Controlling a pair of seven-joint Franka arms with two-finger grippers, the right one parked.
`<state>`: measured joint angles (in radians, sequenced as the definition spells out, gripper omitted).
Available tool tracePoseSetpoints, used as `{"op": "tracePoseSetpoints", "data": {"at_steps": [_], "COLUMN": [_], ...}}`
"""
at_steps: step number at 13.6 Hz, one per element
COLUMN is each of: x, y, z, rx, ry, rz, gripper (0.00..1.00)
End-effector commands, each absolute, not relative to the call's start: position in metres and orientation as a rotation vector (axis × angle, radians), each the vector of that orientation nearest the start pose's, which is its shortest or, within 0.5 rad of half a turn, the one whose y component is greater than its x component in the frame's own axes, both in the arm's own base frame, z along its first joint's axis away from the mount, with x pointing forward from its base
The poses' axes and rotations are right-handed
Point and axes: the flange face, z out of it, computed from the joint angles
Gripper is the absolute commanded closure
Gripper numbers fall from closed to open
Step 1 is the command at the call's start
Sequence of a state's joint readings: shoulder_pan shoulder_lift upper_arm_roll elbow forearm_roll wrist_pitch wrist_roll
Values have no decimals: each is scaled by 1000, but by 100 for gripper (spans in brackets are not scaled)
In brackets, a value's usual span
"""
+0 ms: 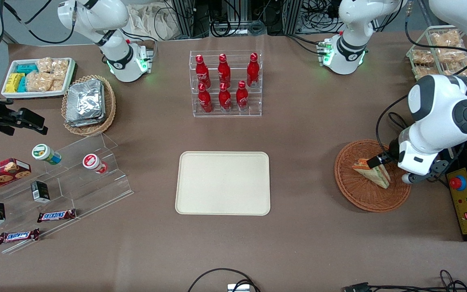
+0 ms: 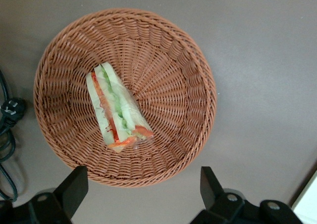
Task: Place sandwich from basket to tray
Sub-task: 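Close the left gripper on the sandwich and lift it from the basket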
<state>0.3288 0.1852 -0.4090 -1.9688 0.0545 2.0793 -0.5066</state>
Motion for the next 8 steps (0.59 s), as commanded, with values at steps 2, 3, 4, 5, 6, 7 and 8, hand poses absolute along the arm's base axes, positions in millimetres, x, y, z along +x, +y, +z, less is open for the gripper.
{"op": "tracePoseSetpoints", "data": {"at_steps": [2,3,4,5,6,7,8], "x": [566,559,553,550,549,549,548], "y": [-18,-15,-8,-4,-3,-3,-1], "z": [362,352,342,336,330,322,310], "rx": [-3013,-2999,-2968,-2948,-2923,-2896,-2879], "ry": [-893,-965,-1081,-1146,-1217,-1284,-1319], "rz": [33,-15,-48,-63,-52,-29,10], "gripper": [0,0,0,0,0,0,0]}}
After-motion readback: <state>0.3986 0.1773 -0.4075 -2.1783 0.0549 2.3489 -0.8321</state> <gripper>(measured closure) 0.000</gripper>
